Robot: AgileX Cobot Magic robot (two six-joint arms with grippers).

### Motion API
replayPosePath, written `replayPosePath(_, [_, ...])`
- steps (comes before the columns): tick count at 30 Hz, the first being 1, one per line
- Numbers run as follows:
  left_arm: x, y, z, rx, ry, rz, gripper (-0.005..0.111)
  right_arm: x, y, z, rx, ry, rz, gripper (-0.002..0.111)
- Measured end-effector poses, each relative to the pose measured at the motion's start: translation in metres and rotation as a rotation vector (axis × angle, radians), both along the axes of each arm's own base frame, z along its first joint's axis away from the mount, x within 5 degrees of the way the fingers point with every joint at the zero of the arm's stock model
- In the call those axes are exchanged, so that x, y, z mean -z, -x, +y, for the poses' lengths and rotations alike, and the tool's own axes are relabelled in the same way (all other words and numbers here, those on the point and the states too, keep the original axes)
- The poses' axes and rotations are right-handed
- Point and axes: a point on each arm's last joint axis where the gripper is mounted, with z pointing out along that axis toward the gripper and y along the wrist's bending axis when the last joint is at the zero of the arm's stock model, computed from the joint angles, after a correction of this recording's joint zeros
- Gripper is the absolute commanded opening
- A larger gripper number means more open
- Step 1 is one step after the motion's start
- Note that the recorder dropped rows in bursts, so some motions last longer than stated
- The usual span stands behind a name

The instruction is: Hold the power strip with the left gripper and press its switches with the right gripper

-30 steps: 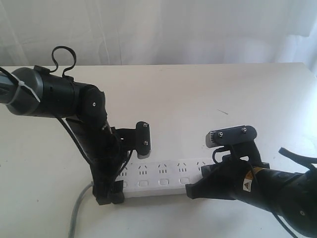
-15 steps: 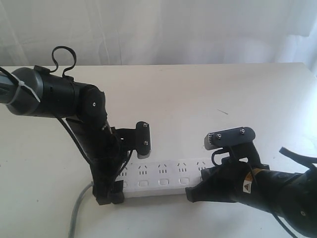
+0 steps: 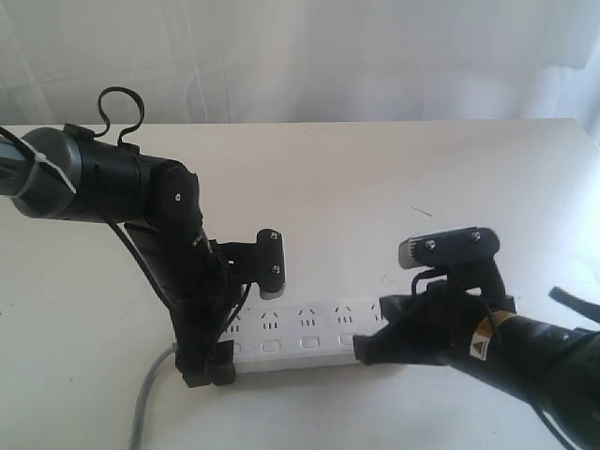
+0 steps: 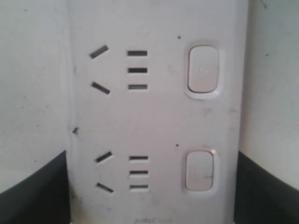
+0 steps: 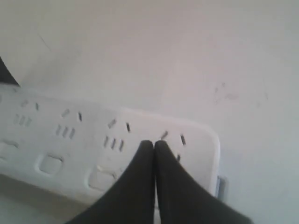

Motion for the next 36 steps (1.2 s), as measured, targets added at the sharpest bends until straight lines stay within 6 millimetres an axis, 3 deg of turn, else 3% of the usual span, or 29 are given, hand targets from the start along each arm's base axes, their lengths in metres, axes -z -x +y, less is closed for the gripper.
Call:
replayPosePath(6, [0.0,0.0,0.0,0.0,0.0,0.0,0.0,-0.066,0.013,-0.008,-0.005,-0.137,-0.222,0.0])
replayPosePath(11, [0.0,0.0,0.0,0.0,0.0,0.0,0.0,-0.12,0.041,-0.026,-0.044,-0.167,-0.439,0.0])
replayPosePath(16, [0.0,0.0,0.0,0.0,0.0,0.0,0.0,-0.154,0.07,-0.045,-0.077,-0.141,-0.648,0.0])
replayPosePath(21, [0.0,0.0,0.0,-0.003,0.0,0.001,0.001,-0.173,0.095,-0.061,-0.091,-0.114,-0.78,0.0])
replayPosePath(23, [0.0,0.0,0.0,-0.003,0.0,0.001,0.008,-0.176,0.103,-0.066,-0.092,-0.115,-0.8,0.0])
replayPosePath(25, [0.0,0.0,0.0,-0.003,0.0,0.001,0.023,-0.177,0.108,-0.069,-0.094,-0.113,-0.806,0.0])
replayPosePath(30, [0.0,0.0,0.0,-0.005,0.0,0.001,0.082,-0.177,0.112,-0.071,-0.098,-0.107,-0.795,0.0])
replayPosePath(36, [-0.001,-0.001,0.001,-0.016,0.001,-0.005,0.086,-0.174,0.111,-0.071,-0.106,-0.089,-0.768,0.0])
